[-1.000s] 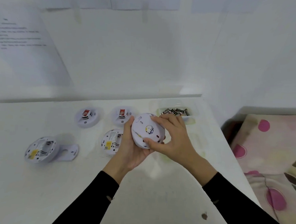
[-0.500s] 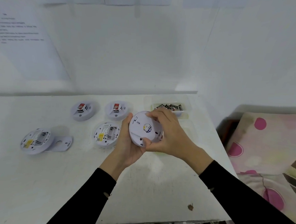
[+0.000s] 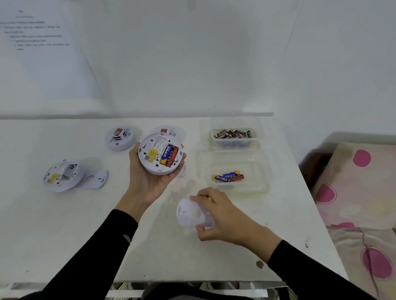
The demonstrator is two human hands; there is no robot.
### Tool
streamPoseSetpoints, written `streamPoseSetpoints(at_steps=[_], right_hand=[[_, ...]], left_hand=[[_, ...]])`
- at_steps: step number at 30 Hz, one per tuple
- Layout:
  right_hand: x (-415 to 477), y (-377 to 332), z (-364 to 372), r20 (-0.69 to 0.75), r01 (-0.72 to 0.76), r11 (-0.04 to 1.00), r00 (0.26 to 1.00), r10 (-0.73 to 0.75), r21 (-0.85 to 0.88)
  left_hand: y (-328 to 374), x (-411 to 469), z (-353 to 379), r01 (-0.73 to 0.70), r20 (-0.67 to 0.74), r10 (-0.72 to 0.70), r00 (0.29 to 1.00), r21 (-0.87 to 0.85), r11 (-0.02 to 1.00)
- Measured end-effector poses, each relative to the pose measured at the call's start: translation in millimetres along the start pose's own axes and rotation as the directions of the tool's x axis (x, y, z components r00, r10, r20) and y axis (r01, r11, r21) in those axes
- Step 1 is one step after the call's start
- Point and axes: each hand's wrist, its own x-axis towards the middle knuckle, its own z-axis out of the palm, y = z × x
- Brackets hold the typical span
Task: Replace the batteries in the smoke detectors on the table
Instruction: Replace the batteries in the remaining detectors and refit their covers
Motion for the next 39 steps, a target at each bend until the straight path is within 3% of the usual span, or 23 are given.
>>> streamPoseSetpoints(at_steps=[5, 10, 13, 16, 22, 26, 33, 39], right_hand=[[13.8, 6.6, 20.8, 0.043, -0.05, 0.998, 0.998, 0.049, 0.031], [14.1, 9.3, 20.9, -0.015, 0.005, 0.996, 1.0, -0.004, 0.085], [13.7, -2.0, 2.9, -0.24, 0.089, 0.981, 0.97, -0.046, 0.17], [26.0, -7.4, -16.2, -0.526, 0.152, 0.975, 0.849, -0.045, 0.161], [55.9, -7.9, -50.5, -0.693, 0.023, 0.991, 0.717, 0.074, 0.13], [61.0, -3.6, -59.4, -0.702, -0.016, 0.987, 0.702, 0.124, 0.158], [67.3, 1.6, -64.8, -0.649, -0.102, 0.987, 0.744, 0.16, 0.126], [80.4, -2.0, -66.2, -0.552, -0.221, 0.955, 0.78, 0.295, 0.199]], left_hand=[[-4.7, -7.0, -3.9, 0.063, 0.014, -0.063, 0.998, -0.015, 0.998], [-9.0, -10.0, -3.0, 0.096, 0.083, -0.095, 0.992, -0.018, 0.995], [-8.3, -10.1, -0.9, 0.092, 0.111, -0.088, 0.99, -0.03, 0.995], [-9.1, -8.0, 4.0, 0.076, 0.129, -0.075, 0.989, -0.007, 0.997], [-16.3, -1.0, 25.4, 0.056, 0.116, -0.054, 0.992, -0.019, 0.998], [-20.1, 4.3, 34.3, 0.033, 0.145, -0.032, 0.989, -0.006, 0.999], [-18.7, 11.0, 39.4, 0.021, 0.147, -0.033, 0.989, 0.085, 0.996], [-31.1, 14.8, 47.4, -0.106, 0.132, 0.079, 0.988, 0.213, 0.971]])
